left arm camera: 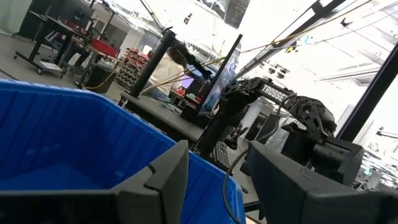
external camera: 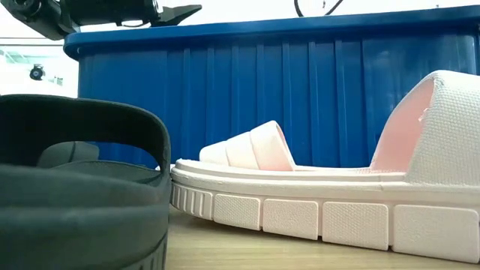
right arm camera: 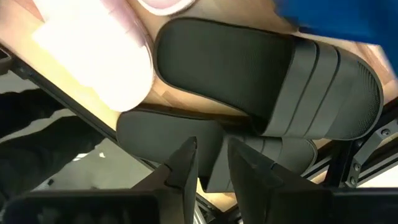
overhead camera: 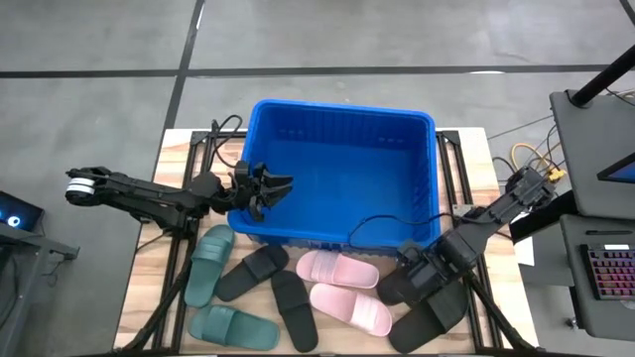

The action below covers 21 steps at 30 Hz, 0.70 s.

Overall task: Pick and place slides into bin
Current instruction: Put the top right black slide into the blue bin

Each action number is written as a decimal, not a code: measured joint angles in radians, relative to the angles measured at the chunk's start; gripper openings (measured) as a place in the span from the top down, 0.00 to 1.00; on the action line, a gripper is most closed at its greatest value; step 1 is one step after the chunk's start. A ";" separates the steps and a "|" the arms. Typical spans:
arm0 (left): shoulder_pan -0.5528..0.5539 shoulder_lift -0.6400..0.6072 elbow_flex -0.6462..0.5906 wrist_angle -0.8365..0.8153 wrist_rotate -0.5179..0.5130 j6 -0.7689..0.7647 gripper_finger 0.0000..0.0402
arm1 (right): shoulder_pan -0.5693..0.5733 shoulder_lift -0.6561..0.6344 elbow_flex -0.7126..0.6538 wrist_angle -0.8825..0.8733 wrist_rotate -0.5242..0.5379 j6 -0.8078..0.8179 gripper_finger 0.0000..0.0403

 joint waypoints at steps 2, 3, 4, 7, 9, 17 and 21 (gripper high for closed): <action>0.000 0.000 0.000 0.000 -0.002 0.000 0.62 | 0.011 0.015 0.000 -0.004 -0.001 0.000 0.76; 0.000 0.000 0.000 0.000 -0.003 0.000 0.62 | 0.018 0.022 0.000 -0.004 -0.002 0.000 0.75; 0.001 0.000 0.000 0.000 -0.004 0.000 0.62 | 0.025 0.030 0.000 -0.005 -0.002 0.000 0.72; 0.001 0.000 0.000 0.000 -0.007 0.001 0.62 | 0.039 0.055 0.000 -0.037 -0.001 0.004 0.66; 0.001 0.000 0.000 0.000 -0.007 0.001 0.62 | 0.042 0.073 0.000 -0.069 -0.006 0.021 0.63; 0.001 0.000 0.000 0.000 -0.007 0.001 0.62 | 0.040 0.122 0.000 -0.086 -0.028 0.019 0.58; 0.001 0.000 0.000 0.000 -0.007 0.001 0.62 | 0.040 0.135 0.000 -0.093 -0.027 0.025 0.60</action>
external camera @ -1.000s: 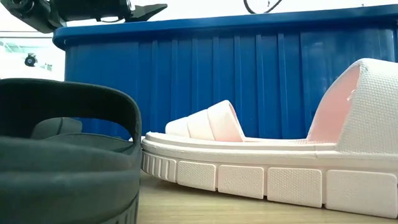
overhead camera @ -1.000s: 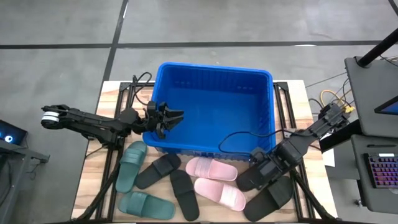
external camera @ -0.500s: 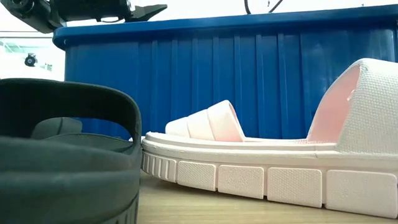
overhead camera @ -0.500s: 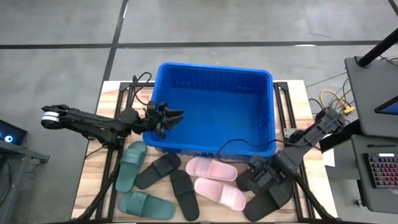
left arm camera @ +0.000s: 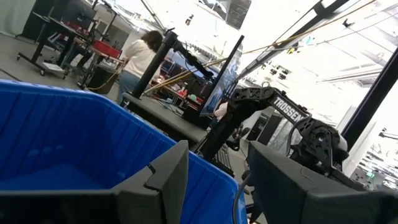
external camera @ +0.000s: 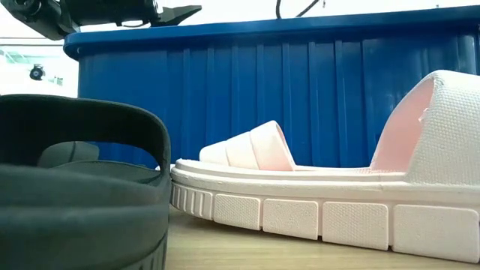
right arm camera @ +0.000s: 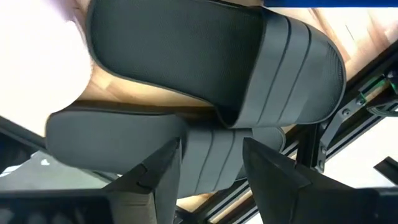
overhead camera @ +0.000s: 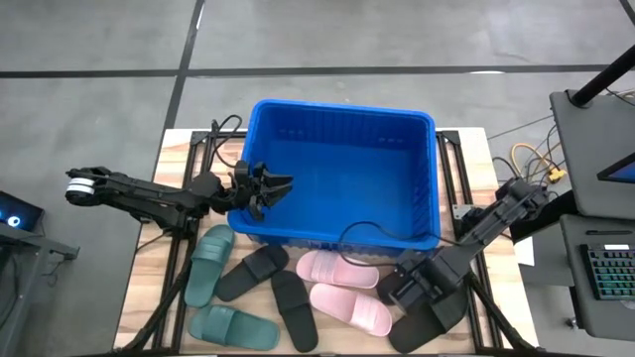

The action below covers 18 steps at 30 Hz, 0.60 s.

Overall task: Pick and place slides into bin
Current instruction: Put the top right black slide into the blue bin

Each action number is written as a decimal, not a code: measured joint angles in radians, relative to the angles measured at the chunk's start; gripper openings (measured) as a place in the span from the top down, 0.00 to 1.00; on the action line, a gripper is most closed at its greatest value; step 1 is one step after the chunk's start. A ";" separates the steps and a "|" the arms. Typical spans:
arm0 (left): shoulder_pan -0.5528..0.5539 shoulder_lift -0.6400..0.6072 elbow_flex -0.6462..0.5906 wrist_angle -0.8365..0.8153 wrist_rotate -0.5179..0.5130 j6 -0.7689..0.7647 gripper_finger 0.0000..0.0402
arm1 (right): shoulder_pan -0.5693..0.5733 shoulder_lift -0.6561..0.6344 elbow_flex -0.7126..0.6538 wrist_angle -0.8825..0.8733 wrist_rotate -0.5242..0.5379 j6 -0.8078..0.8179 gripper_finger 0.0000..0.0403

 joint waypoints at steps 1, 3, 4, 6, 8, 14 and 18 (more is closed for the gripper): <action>0.000 0.000 0.000 0.000 0.000 0.000 0.62 | 0.000 0.005 0.000 0.001 0.002 0.001 0.60; 0.000 0.000 0.000 0.000 0.000 0.000 0.62 | 0.000 0.016 0.000 -0.001 0.007 0.010 0.60; 0.000 0.000 0.000 0.000 0.000 0.000 0.62 | 0.000 0.021 0.000 -0.008 0.007 0.015 0.60; 0.000 0.000 0.000 0.000 0.000 0.000 0.62 | 0.000 0.034 0.000 -0.025 0.007 0.031 0.60; 0.000 0.000 0.000 0.000 0.000 0.000 0.62 | 0.003 0.045 0.000 -0.039 0.007 0.041 0.59; 0.000 0.000 0.000 0.000 0.000 0.000 0.62 | 0.011 0.069 0.000 -0.071 0.007 0.053 0.57; 0.000 0.000 0.000 0.000 0.000 0.000 0.62 | 0.014 0.087 0.000 -0.070 0.009 0.053 0.56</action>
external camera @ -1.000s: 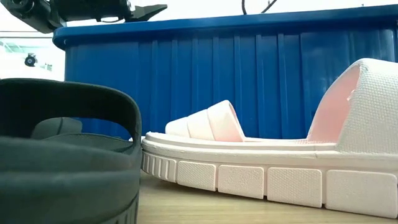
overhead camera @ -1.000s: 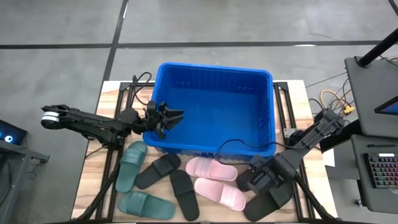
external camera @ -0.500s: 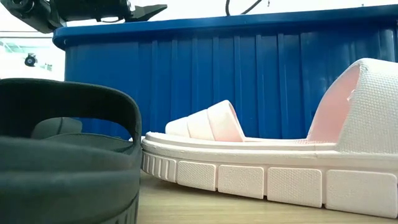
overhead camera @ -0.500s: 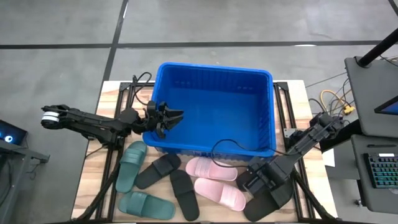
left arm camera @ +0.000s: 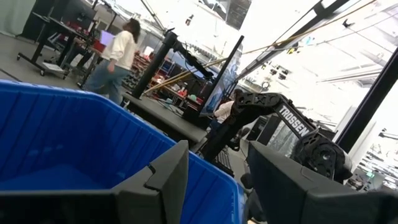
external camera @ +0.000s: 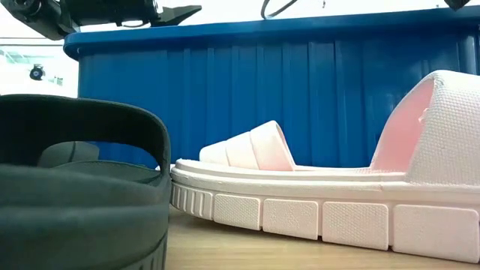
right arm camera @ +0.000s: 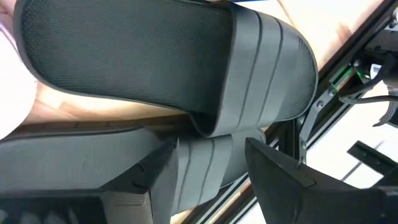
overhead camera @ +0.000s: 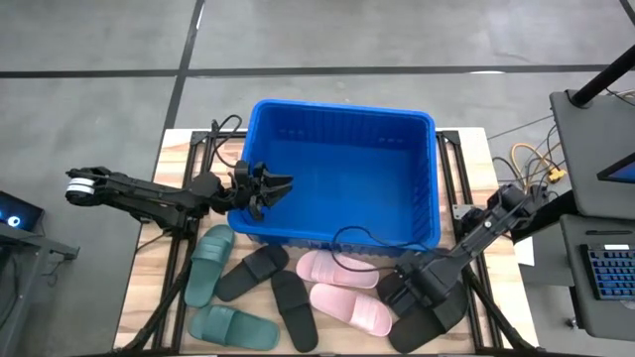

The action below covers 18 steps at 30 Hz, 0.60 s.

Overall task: Pick and place slides into bin
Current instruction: Put the top right black slide into the blue bin

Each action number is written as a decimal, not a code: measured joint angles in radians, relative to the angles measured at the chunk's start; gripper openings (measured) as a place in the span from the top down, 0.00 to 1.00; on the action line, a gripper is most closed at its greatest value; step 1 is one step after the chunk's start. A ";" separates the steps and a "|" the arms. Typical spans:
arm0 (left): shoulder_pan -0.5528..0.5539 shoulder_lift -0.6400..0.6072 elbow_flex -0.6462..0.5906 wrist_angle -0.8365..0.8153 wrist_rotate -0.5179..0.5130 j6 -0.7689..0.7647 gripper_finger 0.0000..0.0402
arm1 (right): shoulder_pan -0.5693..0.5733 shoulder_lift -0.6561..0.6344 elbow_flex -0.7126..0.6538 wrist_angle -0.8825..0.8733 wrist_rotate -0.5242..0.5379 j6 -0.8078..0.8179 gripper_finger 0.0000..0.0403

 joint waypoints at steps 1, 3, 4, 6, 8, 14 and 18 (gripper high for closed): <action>0.000 0.000 0.000 0.000 0.000 0.000 0.62 | 0.000 0.006 0.000 0.002 0.000 -0.001 0.56; 0.000 0.000 0.000 0.000 0.000 0.000 0.62 | 0.003 0.018 0.000 0.003 -0.001 -0.007 0.56; 0.000 0.000 0.000 0.000 0.000 0.000 0.62 | 0.004 0.024 0.000 0.004 -0.001 -0.008 0.56; 0.000 0.000 0.000 0.000 0.000 -0.004 0.62 | 0.004 0.036 0.000 0.004 -0.001 -0.008 0.56; 0.000 0.000 0.000 0.000 0.000 -0.007 0.62 | 0.005 0.046 0.000 0.004 -0.001 -0.010 0.56; 0.000 0.000 0.000 0.000 0.000 -0.008 0.62 | 0.011 0.078 0.000 -0.003 -0.001 -0.019 0.56; 0.000 0.000 0.000 0.000 0.000 -0.008 0.62 | 0.022 0.096 -0.001 -0.004 0.010 -0.043 0.56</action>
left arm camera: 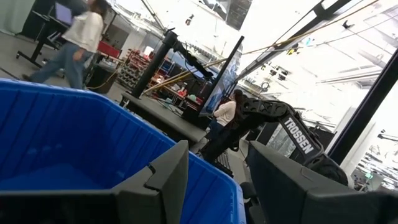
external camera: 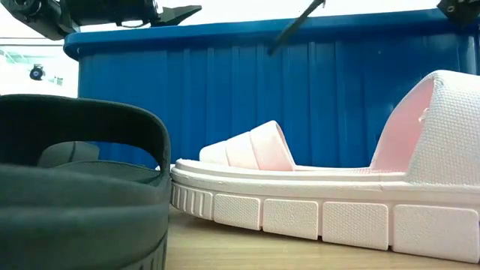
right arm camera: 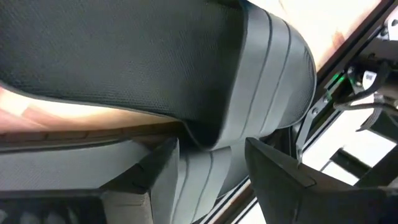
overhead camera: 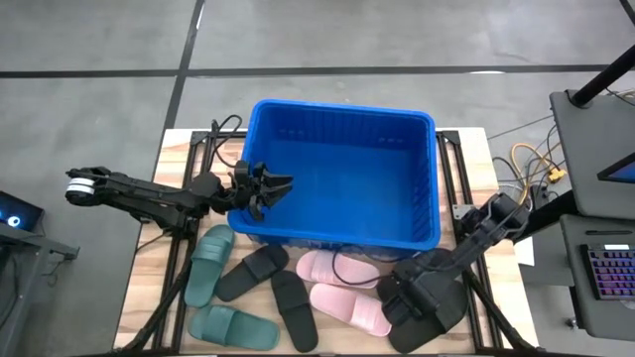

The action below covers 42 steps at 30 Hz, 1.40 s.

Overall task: Pick and place slides into bin
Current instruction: Put the top right black slide into the blue bin

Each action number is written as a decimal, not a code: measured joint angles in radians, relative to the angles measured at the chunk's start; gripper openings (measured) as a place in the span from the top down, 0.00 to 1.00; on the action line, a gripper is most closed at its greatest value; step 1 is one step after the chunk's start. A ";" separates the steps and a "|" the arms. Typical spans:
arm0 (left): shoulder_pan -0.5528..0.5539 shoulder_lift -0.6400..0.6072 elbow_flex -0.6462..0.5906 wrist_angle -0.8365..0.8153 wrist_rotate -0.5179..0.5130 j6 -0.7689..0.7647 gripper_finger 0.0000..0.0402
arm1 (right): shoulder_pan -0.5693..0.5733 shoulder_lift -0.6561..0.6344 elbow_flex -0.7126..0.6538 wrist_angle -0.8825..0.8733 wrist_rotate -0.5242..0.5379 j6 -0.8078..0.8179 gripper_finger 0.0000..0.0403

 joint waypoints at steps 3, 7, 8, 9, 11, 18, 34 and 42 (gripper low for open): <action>0.000 0.000 0.000 0.000 0.000 0.000 0.62 | 0.006 0.007 0.000 -0.003 0.022 0.004 0.56; 0.000 0.000 0.000 0.000 0.000 0.000 0.62 | 0.008 0.009 -0.001 -0.015 0.038 0.015 0.56; 0.000 0.000 0.000 0.000 0.000 0.000 0.62 | 0.008 0.009 -0.001 -0.015 0.043 0.015 0.56; 0.000 0.000 0.000 0.000 0.000 0.000 0.62 | 0.009 0.009 -0.002 -0.015 0.050 0.014 0.56; 0.000 0.000 0.000 0.000 0.000 0.000 0.62 | 0.010 0.009 -0.003 -0.015 0.082 0.005 0.56; 0.000 0.000 0.000 0.000 0.000 0.000 0.62 | 0.018 0.012 -0.006 -0.025 0.122 0.002 0.56; 0.000 0.000 0.000 0.000 0.000 0.008 0.62 | 0.041 0.018 -0.038 -0.018 0.124 0.007 0.56; 0.000 0.000 0.000 0.000 0.000 0.008 0.62 | 0.041 0.018 -0.080 -0.015 0.121 0.009 0.56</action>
